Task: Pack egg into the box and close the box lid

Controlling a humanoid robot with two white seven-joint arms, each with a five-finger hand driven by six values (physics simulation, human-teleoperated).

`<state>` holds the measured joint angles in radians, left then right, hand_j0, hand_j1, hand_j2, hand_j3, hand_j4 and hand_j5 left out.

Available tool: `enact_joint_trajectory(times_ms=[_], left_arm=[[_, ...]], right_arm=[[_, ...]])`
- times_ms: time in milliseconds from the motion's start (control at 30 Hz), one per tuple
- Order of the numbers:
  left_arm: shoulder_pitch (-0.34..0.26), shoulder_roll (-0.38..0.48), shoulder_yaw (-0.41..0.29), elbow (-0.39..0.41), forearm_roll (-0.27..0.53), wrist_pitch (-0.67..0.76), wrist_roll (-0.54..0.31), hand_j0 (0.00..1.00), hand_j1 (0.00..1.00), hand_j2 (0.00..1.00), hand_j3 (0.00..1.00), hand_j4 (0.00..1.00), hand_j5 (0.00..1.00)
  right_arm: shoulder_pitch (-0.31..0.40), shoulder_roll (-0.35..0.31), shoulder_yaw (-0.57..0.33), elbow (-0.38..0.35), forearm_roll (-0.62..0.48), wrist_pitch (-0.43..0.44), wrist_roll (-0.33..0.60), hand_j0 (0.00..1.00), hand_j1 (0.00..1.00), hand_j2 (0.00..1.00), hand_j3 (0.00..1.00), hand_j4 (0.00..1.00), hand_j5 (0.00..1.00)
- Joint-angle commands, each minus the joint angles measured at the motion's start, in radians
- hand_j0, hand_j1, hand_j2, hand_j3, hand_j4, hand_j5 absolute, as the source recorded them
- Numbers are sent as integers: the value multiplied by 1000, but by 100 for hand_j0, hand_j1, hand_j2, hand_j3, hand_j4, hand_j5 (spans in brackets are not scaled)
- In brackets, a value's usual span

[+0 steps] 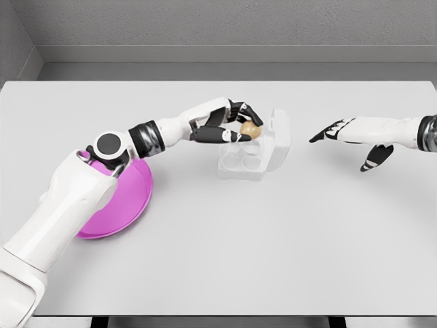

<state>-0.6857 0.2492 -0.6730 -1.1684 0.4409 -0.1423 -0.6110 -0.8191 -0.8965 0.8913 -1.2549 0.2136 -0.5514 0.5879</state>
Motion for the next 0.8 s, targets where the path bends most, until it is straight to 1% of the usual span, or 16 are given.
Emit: enact_joint_trajectory(times_ms=[0, 67, 100, 167, 200, 300, 633, 700, 767], left_arm=[[0, -1, 3, 9, 7, 0, 0, 47, 47, 47, 47, 47, 47], [-3, -5, 4, 18, 5, 1, 0, 47, 47, 47, 47, 47, 47], [-14, -16, 6, 47, 4, 1, 0, 47, 47, 47, 47, 47, 47], [-18, -31, 6, 76, -5, 1, 0, 47, 47, 47, 47, 47, 47], [-32, -31, 0, 87, -5, 0, 0, 47, 47, 47, 47, 47, 47], [-35, -53, 0, 125, -27, 0, 0, 47, 47, 47, 47, 47, 47], [-29, -61, -2, 121, -27, -2, 0, 47, 47, 47, 47, 47, 47], [-29, -59, 0, 121, -27, -2, 0, 53, 53, 53, 53, 53, 53], [-28, -56, 0, 121, -28, -2, 0, 63, 63, 63, 63, 63, 63]], right_arm=[[0, -2, 0, 0, -5, 2, 0, 100, 100, 100, 100, 100, 100], [0, -2, 0, 0, -5, 2, 0, 100, 100, 100, 100, 100, 100], [0, -2, 0, 0, -5, 2, 0, 100, 100, 100, 100, 100, 100], [0, -2, 0, -3, -5, 2, 0, 100, 100, 100, 100, 100, 100], [0, -2, 1, -1, -5, 2, 0, 100, 100, 100, 100, 100, 100], [0, -6, 0, -1, -5, 2, 0, 100, 100, 100, 100, 100, 100], [0, -6, 0, -3, -5, 1, 0, 100, 100, 100, 100, 100, 100], [0, -6, 1, -5, -5, 2, 0, 100, 100, 100, 100, 100, 100], [0, -6, 1, -6, -5, 1, 0, 100, 100, 100, 100, 100, 100]])
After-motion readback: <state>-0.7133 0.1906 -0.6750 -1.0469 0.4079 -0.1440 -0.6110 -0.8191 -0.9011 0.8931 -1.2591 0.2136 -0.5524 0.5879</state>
